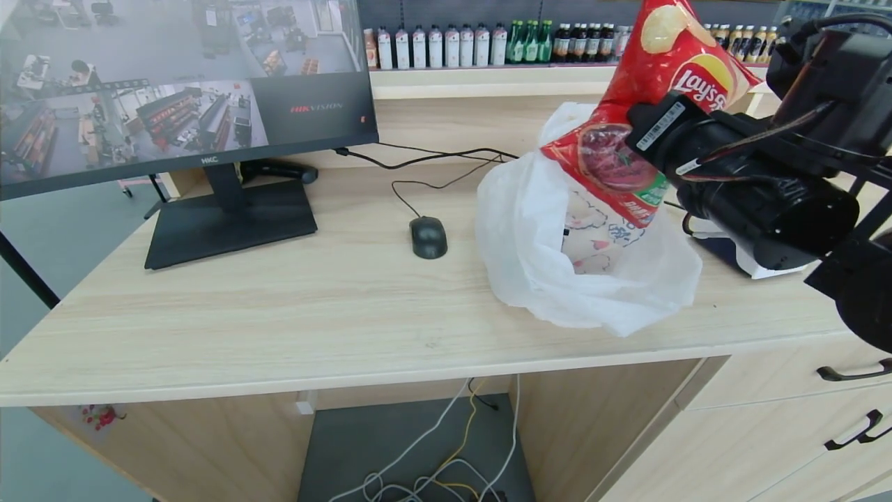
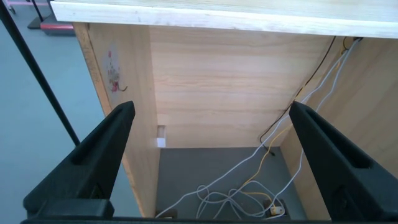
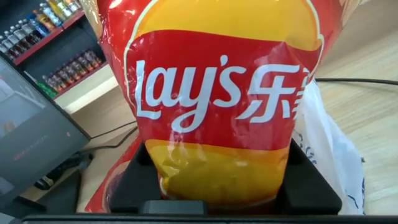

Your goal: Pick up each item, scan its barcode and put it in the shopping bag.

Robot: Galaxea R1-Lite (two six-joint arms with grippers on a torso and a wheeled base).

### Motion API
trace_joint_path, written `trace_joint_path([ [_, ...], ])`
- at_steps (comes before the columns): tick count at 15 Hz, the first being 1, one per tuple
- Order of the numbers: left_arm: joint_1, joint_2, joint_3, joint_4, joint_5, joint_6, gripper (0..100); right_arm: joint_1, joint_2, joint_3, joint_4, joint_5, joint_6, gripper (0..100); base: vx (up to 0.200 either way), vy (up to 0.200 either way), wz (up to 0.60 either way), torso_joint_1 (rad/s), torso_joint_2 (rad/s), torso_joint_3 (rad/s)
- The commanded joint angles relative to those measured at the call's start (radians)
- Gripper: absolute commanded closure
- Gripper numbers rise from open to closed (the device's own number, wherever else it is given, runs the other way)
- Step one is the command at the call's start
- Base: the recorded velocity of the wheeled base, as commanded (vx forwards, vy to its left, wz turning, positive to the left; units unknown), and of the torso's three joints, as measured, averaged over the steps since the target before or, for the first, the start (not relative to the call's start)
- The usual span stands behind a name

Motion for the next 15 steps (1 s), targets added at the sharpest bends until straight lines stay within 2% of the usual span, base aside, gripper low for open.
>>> trace_joint_path([
  [1, -0.001, 0.000, 0.000, 0.000, 0.000, 0.000, 0, 0.001, -0.049, 0.070, -0.002, 0.002, 0.010, 100, 0.000, 0.000, 0.00, 0.000, 0.00, 0.000],
  [4, 0.001, 0.000, 0.000, 0.000, 0.000, 0.000, 0, 0.001, -0.068, 0.092, -0.021, 0.000, 0.051, 100, 0.000, 0.000, 0.00, 0.000, 0.00, 0.000],
  [8, -0.001, 0.000, 0.000, 0.000, 0.000, 0.000, 0, -0.017, -0.074, 0.044, -0.027, 0.002, 0.129, 100, 0.000, 0.000, 0.00, 0.000, 0.00, 0.000],
  [11, -0.001, 0.000, 0.000, 0.000, 0.000, 0.000, 0, -0.016, -0.060, 0.070, -0.024, 0.000, 0.120, 100, 0.000, 0.000, 0.00, 0.000, 0.00, 0.000],
  [14, 0.001, 0.000, 0.000, 0.000, 0.000, 0.000, 0, -0.019, -0.023, 0.079, -0.024, 0.000, 0.043, 100, 0.000, 0.000, 0.00, 0.000, 0.00, 0.000],
  [15, -0.001, 0.000, 0.000, 0.000, 0.000, 0.000, 0, 0.007, -0.022, 0.081, -0.024, 0.022, -0.003, 100, 0.000, 0.000, 0.00, 0.000, 0.00, 0.000],
])
